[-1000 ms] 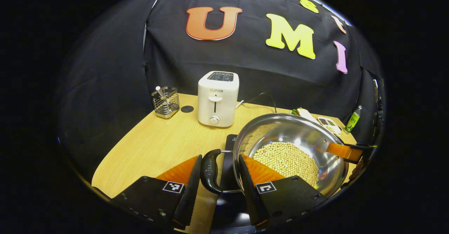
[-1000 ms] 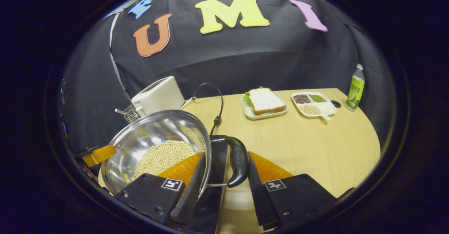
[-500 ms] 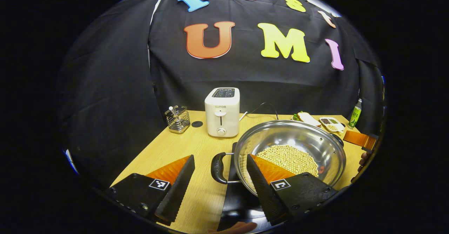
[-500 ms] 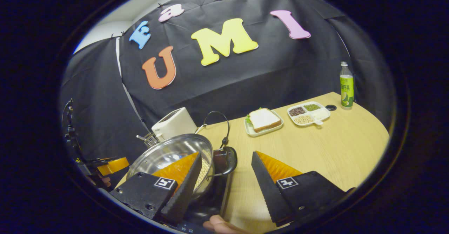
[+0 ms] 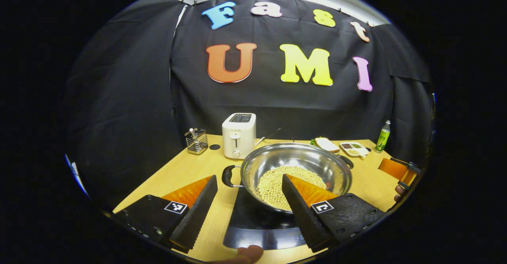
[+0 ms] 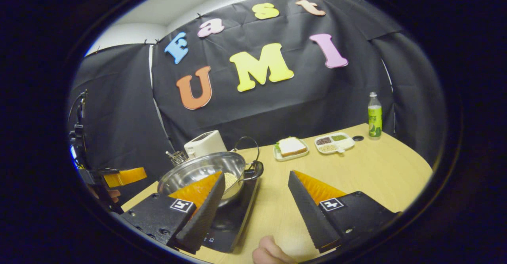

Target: First push the handle of the pot to place it horizontally, then grasp the pot with both hands and set it on the induction cooktop.

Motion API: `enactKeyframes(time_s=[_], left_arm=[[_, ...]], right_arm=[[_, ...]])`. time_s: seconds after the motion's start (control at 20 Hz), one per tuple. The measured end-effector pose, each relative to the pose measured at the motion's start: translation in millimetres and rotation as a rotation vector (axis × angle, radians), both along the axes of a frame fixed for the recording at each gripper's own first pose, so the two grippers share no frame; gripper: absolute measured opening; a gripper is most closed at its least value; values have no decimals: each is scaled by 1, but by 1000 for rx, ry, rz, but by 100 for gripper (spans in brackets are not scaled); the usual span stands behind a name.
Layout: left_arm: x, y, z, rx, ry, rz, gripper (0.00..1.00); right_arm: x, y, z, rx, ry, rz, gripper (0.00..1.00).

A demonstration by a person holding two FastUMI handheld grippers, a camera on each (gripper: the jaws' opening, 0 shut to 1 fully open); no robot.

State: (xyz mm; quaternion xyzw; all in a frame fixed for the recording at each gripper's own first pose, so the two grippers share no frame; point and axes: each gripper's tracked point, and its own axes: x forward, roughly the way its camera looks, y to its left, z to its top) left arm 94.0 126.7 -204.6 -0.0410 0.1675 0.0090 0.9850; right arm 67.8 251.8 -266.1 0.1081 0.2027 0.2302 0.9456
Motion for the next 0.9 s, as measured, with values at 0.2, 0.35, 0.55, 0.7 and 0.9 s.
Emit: enactKeyframes(time_s=[0.2,0.35,0.55,0.7,0.9], left_arm=[[-37,2,25,25,-88,51,97],[-77,-9,51,31,-117,39,96],[-116,-28,104,11,-213,-1,95],[-137,-38,134,24,-288,5,95],[-158,-63,163,74,-346,-8,95]], right_arm=[[-33,-24,37,54,-64,-33,96],[-51,-61,65,12,-116,-107,95],[-74,-114,119,-10,-209,-194,96],[-90,-163,155,-8,-269,-269,95],[-124,-217,199,-64,-359,-391,96]])
